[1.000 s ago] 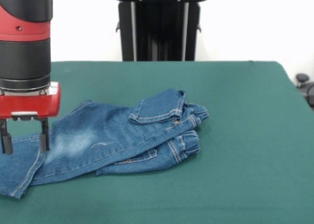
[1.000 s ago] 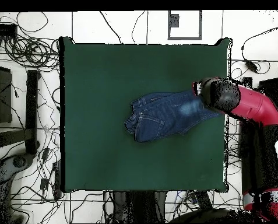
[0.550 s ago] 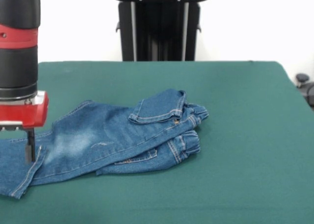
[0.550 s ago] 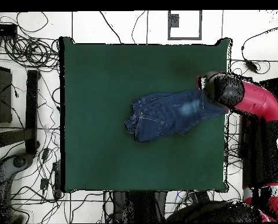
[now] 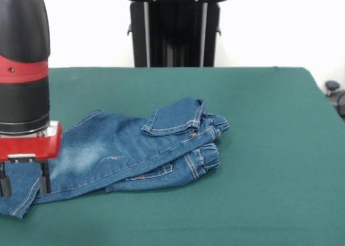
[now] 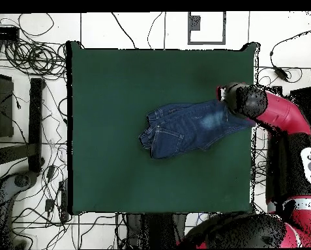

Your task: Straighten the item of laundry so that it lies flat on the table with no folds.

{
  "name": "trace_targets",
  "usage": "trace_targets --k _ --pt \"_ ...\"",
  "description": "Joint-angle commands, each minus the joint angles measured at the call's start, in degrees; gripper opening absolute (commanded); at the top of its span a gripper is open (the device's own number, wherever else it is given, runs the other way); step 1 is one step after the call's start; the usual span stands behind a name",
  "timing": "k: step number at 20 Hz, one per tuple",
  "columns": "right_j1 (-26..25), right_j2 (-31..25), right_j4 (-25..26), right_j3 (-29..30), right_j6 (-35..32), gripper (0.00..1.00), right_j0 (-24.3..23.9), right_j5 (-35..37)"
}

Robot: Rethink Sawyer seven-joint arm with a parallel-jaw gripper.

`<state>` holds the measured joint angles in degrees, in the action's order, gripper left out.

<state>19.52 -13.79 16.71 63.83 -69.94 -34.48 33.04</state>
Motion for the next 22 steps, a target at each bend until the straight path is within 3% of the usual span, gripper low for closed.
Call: trace_targets --k 1,22 --pt "0.95 0.43 -1.83 5.90 -10.40 1.00 4.23 3.53" --pt "-2.02 -0.26 -2.32 6.03 -8.74 1.00 2.99 -0.56"
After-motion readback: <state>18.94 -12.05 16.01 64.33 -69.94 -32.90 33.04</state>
